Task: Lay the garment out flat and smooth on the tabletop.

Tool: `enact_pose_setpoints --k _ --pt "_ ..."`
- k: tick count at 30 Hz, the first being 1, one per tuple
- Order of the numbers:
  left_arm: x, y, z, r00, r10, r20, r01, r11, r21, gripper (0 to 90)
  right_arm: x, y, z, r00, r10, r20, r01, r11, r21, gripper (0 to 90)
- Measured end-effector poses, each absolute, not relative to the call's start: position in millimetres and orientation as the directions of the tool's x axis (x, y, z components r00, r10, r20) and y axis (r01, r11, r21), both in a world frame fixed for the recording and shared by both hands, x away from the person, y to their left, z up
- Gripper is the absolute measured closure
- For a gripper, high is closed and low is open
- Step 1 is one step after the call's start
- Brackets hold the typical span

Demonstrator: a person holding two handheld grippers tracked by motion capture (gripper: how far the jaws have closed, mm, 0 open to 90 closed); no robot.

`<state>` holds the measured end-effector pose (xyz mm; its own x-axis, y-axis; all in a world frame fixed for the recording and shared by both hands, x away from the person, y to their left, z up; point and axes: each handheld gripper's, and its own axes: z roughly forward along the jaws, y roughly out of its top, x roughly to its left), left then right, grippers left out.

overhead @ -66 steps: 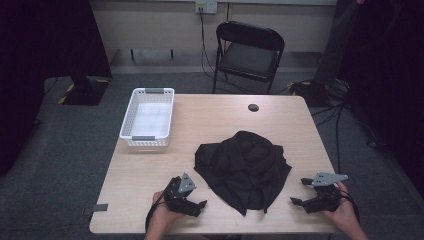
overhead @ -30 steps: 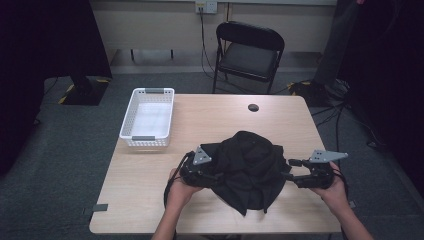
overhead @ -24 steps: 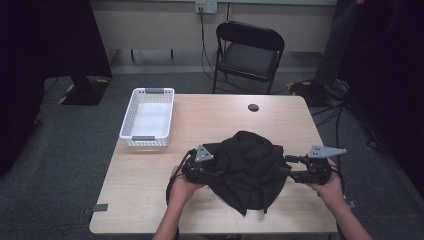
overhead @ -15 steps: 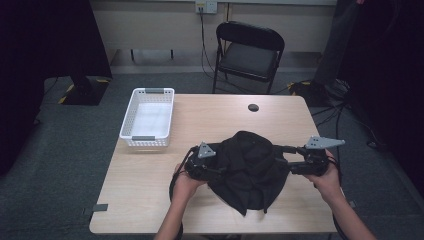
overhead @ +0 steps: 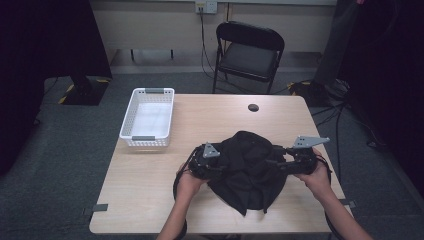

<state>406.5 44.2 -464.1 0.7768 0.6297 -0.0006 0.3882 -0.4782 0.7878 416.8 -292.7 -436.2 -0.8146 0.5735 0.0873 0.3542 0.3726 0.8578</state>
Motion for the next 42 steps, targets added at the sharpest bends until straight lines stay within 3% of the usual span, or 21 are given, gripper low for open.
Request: enact_pose_setpoints --k 4,7,13,20,27,31,35,42 --pt "406.8 41.4 -462.6 0.786 0.619 0.01 0.385 -0.501 0.775 70.7 416.9 -293.4 -436.3 -0.816 0.573 0.083 0.352 0.377 0.857 44.3" --pt "405.9 38.5 -460.0 0.79 0.612 0.029 0.375 -0.52 0.767 77.3 417.5 -295.1 -433.9 -0.815 0.572 0.093 0.354 0.364 0.862 50.3" --pt "403.8 37.8 -452.0 0.789 0.614 0.023 0.384 -0.522 0.761 83.3 417.7 -297.7 -424.9 -0.825 0.556 0.103 0.35 0.36 0.864 74.5" --pt "399.8 38.1 -440.0 0.797 0.603 0.016 0.368 -0.507 0.779 84.0 417.9 -295.8 -413.2 -0.841 0.526 0.13 0.36 0.363 0.859 89.6" --pt "399.3 39.6 -432.1 0.796 0.605 0.02 0.368 -0.509 0.778 84.1 417.0 -288.9 -400.7 -0.843 0.524 0.119 0.345 0.358 0.868 89.3" --pt "399.5 42.2 -435.3 0.793 0.609 0.008 0.374 -0.498 0.782 84.0 420.8 -299.9 -398.8 -0.789 0.6 0.128 0.36 0.284 0.888 59.3" --pt "400.5 43.9 -438.4 0.793 0.61 -0.003 0.381 -0.492 0.783 84.1 426.9 -307.6 -405.4 -0.766 0.62 0.167 0.404 0.263 0.876 49.3" --pt "400.6 46.0 -442.4 0.793 0.609 -0.012 0.387 -0.488 0.783 84.1 439.4 -295.2 -418.5 -0.744 0.641 0.188 0.457 0.283 0.843 47.6"
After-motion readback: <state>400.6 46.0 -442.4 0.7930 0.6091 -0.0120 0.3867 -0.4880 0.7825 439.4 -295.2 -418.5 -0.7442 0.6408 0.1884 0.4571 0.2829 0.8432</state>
